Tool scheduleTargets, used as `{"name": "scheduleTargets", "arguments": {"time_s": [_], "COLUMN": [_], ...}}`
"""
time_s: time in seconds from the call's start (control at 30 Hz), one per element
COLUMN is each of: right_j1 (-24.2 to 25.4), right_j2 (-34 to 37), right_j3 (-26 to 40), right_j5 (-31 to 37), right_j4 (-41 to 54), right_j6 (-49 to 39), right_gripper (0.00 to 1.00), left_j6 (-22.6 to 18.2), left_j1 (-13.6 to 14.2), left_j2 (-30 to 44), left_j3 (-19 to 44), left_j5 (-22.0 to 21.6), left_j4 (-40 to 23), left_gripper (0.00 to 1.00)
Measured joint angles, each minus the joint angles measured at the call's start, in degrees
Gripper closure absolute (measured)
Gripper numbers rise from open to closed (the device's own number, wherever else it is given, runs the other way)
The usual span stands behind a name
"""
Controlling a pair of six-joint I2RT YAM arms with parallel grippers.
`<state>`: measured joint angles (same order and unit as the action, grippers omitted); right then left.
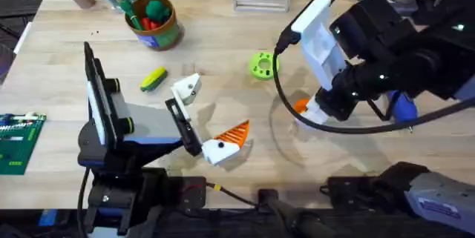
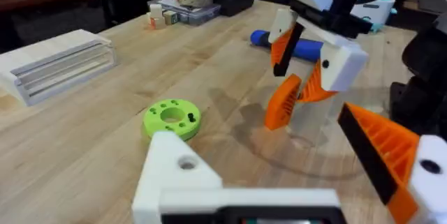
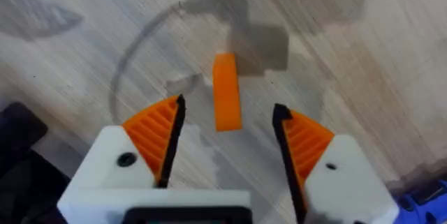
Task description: Pick up the gripper from the table and insert it into the empty holder that is missing its gripper. Then pick up a screw, insert it into the mounting hole, and use the screwdriver to tighten it. Finally, clean up the table by picking up the vegetable and placing it into the bucket.
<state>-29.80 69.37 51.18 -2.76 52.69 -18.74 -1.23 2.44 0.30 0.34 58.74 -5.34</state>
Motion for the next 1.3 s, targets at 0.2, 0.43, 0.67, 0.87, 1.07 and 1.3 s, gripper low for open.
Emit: {"name": "scheduleTargets", "arguments": {"time_s": [0.2, 0.43, 0.67, 0.87, 1.07, 1.3], "right_j1": [0.0, 0.0, 0.0, 0.0, 0.0, 0.2], "right_j2": [1.9, 2.9, 2.9, 2.9, 0.8, -9.0], "right_j3": [0.0, 0.0, 0.0, 0.4, 4.4, 8.0], "right_j5": [0.0, 0.0, 0.2, 0.2, 0.2, 0.1], "right_j4": [-0.3, -1.6, -1.7, -1.3, -0.2, -2.1], "right_j6": [-0.6, -0.8, -1.1, -1.0, -0.6, 5.1], "right_gripper": [0.269, 0.555, 0.946, 0.982, 0.983, 0.985], "left_j6": [0.0, 0.0, 0.0, 0.0, 0.0, 0.0], "left_j1": [0.0, 0.0, 0.0, 0.0, 0.0, 0.0], "left_j2": [0.0, 0.0, 0.0, 0.0, 0.0, 0.0], "left_j3": [0.0, 0.0, 0.0, 0.0, 0.0, 0.0], "left_j5": [0.0, 0.0, 0.0, 0.0, 0.0, 0.0], "left_j4": [0.0, 0.0, 0.0, 0.0, 0.0, 0.0], "left_gripper": [0.008, 0.008, 0.008, 0.008, 0.008, 0.008]}}
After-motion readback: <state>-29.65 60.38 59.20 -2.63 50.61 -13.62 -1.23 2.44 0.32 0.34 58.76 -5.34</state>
